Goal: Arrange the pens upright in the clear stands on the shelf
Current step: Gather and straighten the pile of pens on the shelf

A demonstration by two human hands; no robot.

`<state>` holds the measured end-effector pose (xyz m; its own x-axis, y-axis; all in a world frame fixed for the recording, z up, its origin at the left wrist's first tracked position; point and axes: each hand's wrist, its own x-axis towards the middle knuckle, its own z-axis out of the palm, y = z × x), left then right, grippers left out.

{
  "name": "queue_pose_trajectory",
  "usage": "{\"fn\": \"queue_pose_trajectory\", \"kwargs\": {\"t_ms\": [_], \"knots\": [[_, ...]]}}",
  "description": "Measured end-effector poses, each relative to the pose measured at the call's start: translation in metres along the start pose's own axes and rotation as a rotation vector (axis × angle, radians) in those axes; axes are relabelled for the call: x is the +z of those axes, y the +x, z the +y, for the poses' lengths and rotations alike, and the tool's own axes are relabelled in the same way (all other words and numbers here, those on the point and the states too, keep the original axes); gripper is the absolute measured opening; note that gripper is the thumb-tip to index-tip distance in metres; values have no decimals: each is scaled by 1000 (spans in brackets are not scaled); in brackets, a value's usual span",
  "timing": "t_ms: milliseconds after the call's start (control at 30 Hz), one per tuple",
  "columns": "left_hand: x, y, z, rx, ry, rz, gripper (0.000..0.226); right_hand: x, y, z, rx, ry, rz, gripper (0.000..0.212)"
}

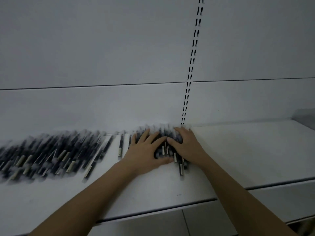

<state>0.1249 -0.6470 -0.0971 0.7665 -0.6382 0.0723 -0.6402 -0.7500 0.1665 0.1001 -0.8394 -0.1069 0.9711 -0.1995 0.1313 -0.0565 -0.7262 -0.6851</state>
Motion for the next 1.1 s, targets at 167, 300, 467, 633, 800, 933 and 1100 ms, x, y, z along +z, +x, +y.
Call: {"fn": "queue_pose_trajectory", "kwargs": {"t_ms": [167,300,467,633,800,933,1100], "knots": [[1,-23,-5,56,33,-20,114,5,-4,-8,-7,-4,-4,66],[1,-31,-11,68,49,13,125,25,-11,-43,-70,113,-50,50],[-8,-50,-42,25,102,24,129,56,-13,-80,-60,181,-83,49],[-20,-80,-81,3,62,33,128,96,-11,-118,-63,160,-56,51],[-31,-101,-89,52,87,8,131,108,-11,-125,-56,20,122,42],[-25,-89,-85,100,74,-3,124,104,-14,-115,-27,-190,188,44],[-35,-63,-95,74,75,-4,104,96,-9,-87,139,-82,328,55]]}}
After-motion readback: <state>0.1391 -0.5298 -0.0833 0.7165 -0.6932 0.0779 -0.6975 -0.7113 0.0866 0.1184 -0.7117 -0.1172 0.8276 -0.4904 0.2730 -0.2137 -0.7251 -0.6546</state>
